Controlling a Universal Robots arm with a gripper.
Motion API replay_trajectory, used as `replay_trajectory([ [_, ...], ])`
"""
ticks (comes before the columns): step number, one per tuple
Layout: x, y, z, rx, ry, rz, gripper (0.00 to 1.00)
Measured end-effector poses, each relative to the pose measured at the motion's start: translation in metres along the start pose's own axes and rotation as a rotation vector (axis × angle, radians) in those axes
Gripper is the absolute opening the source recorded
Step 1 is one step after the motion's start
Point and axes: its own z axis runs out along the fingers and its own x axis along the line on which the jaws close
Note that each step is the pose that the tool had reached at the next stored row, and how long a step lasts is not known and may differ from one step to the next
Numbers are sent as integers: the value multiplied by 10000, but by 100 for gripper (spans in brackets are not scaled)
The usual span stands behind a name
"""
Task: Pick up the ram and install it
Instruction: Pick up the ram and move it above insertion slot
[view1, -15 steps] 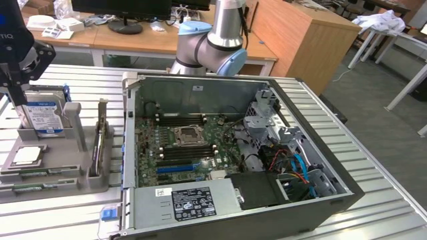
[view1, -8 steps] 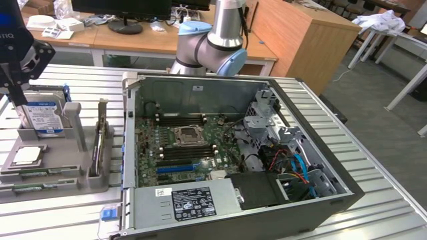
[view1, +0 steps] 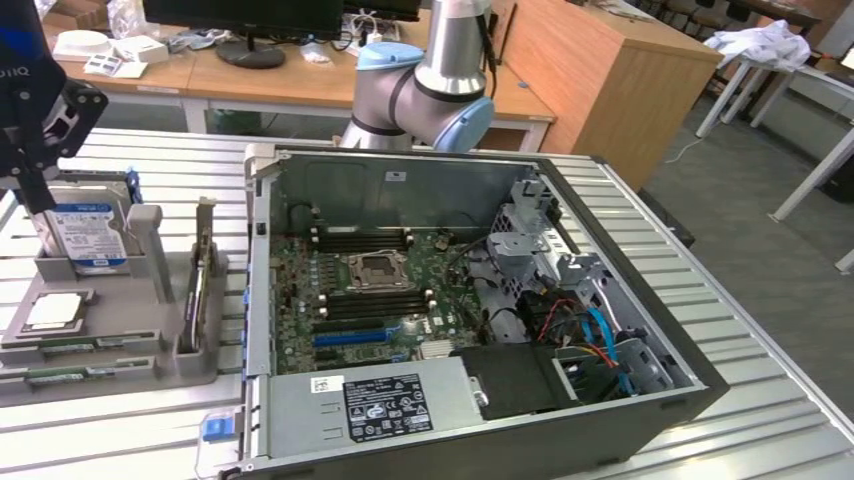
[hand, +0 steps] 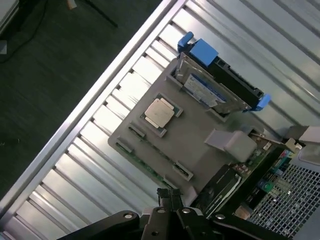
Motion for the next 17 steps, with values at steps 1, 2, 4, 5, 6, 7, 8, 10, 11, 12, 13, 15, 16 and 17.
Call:
replay_trajectory([
  [1, 0, 0, 11, 3, 3, -179, 11],
  [2, 0, 1, 24, 7, 6, -369, 11],
  [4, -1, 0, 49, 16, 13, -730, 11],
  [5, -1, 0, 62, 18, 18, -908, 11],
  [6, -1, -1, 74, 21, 22, -1088, 11],
  [7, -2, -1, 87, 24, 27, -1267, 11],
  [8, -2, -1, 103, 28, 30, -1464, 11],
  [10, -3, -1, 134, 36, 37, -1823, 11],
  [11, -3, -2, 148, 40, 39, -2004, 11],
  [12, -3, -2, 162, 43, 44, -2182, 11],
  [13, -3, -2, 177, 47, 47, -2363, 11],
  [15, -4, -3, 208, 55, 55, -2733, 11],
  [16, -4, -3, 222, 59, 58, -2914, 11],
  [17, -4, -3, 236, 63, 61, -3093, 11],
])
